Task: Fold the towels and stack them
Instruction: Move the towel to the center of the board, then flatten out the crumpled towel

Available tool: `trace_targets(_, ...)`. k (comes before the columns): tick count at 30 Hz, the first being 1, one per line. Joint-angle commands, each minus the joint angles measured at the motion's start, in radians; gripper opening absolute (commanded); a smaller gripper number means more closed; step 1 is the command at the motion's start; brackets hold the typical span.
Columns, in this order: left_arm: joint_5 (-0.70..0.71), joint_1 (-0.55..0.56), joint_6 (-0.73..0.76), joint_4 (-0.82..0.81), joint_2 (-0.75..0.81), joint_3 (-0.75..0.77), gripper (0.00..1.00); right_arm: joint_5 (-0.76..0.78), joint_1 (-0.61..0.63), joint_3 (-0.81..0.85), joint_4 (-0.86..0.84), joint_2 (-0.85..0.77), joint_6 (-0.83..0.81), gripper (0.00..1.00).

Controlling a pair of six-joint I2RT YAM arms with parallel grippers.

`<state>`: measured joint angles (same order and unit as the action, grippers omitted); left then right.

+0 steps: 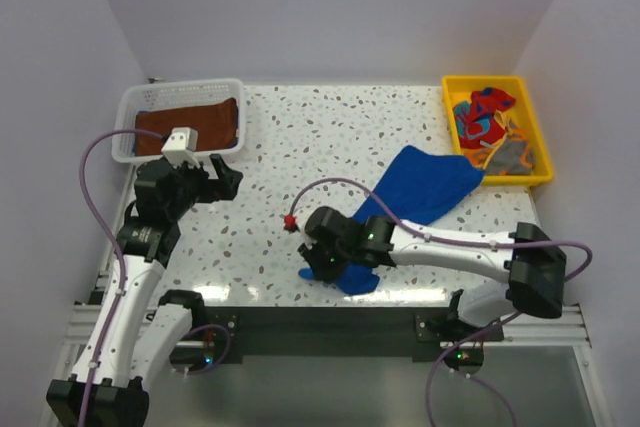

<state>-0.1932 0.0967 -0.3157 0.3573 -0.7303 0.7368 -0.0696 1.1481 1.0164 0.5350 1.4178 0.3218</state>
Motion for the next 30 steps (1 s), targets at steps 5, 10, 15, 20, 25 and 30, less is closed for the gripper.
trace_targets(5, -0.127, 0.021, -0.008, -0.054, -0.055, -0.011, 0.94, 0.207, 0.024, 0.082, 0.06, -0.04, 0.014, 0.55)
trace_targets(10, -0.155, 0.037, 0.053, -0.078, -0.081, -0.034, 0.94, 0.34, -0.276, 0.045, 0.071, -0.074, 0.013, 0.55)
trace_targets(15, -0.152, 0.051, 0.098, -0.116, -0.096, -0.071, 0.95, 0.332, -0.534, 0.025, -0.03, 0.035, 0.013, 0.47)
trace_targets(20, -0.15, 0.06, 0.107, -0.162, -0.093, -0.12, 0.94, 0.294, -0.616, 0.048, -0.124, 0.208, 0.023, 0.33)
trace_targets(25, -0.129, 0.06, 0.119, -0.162, -0.092, -0.125, 0.94, 0.277, -0.622, 0.12, -0.132, 0.357, 0.042, 0.3)
trace_targets(30, -0.101, 0.06, 0.121, -0.161, -0.083, -0.125, 0.95, 0.186, -0.587, 0.126, -0.161, 0.443, 0.088, 0.28)
